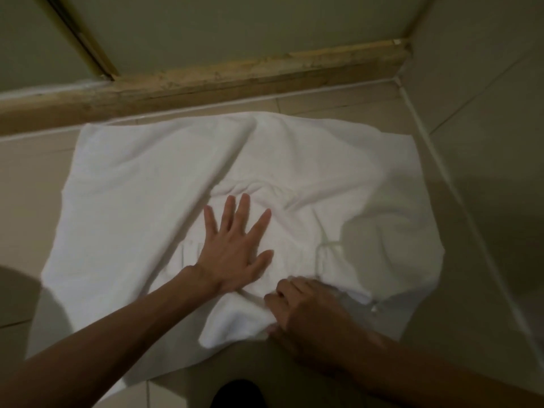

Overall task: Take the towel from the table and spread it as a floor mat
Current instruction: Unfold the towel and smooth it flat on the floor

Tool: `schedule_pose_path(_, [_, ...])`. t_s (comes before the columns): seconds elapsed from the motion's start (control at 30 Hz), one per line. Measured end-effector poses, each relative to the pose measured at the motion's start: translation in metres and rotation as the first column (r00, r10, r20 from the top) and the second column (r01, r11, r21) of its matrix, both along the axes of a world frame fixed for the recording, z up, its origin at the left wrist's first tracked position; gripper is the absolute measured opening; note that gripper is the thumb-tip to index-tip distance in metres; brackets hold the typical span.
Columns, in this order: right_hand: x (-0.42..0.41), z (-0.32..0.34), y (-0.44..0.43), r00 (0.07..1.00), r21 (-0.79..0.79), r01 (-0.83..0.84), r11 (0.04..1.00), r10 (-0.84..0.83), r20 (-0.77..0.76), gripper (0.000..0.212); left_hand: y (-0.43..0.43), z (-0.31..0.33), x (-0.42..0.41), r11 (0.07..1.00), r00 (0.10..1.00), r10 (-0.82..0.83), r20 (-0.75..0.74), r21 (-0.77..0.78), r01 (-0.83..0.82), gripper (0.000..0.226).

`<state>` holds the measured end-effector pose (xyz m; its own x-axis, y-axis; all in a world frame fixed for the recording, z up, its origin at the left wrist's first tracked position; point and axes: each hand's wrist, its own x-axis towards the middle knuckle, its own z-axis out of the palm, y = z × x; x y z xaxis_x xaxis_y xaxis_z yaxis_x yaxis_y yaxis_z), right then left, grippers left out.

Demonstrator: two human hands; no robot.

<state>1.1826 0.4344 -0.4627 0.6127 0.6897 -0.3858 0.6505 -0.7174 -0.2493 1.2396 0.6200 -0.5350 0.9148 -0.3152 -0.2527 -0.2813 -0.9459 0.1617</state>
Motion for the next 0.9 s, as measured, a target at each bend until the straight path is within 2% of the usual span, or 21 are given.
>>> schedule_pose_path(0.07, [0.001,0.007,-0.015,0.988,0.049,0.141,0.989,-0.143,0.053,0.036,-0.009,0.003,0.001,0.999,0.999,-0.023,0.024,-0.047,0.024,0.081])
schedule_pose_path(0.17, [0.011,0.011,-0.042,0.885,0.005,0.454,0.891,-0.451,0.117,0.047,-0.032,0.006,0.008,0.995,0.994,-0.076,0.077,-0.054,0.08,0.081])
schedule_pose_path(0.23, [0.019,0.004,-0.059,0.797,-0.143,0.604,0.784,-0.595,0.1,0.055,-0.049,0.006,0.015,0.995,0.992,-0.087,0.088,-0.048,0.092,0.081])
schedule_pose_path(0.3, [0.024,-0.012,-0.078,0.744,-0.252,0.657,0.711,-0.664,0.067,0.065,-0.064,0.003,0.023,0.994,0.992,-0.1,0.083,-0.036,0.103,0.079])
schedule_pose_path(0.47, [0.03,-0.032,-0.114,0.728,-0.284,0.666,0.69,-0.684,0.046,0.066,-0.081,-0.006,0.027,0.991,0.989,-0.135,0.068,0.02,0.133,0.079])
schedule_pose_path(0.73, [0.03,-0.044,-0.152,0.804,-0.251,0.592,0.766,-0.584,0.113,0.065,-0.091,-0.006,0.022,0.991,0.987,-0.135,0.086,0.038,0.132,0.079])
schedule_pose_path(0.9, [0.04,-0.037,-0.143,0.802,-0.204,0.594,0.779,-0.595,0.064,0.065,-0.1,0.001,0.028,0.986,0.983,-0.155,0.099,-0.054,0.161,0.078])
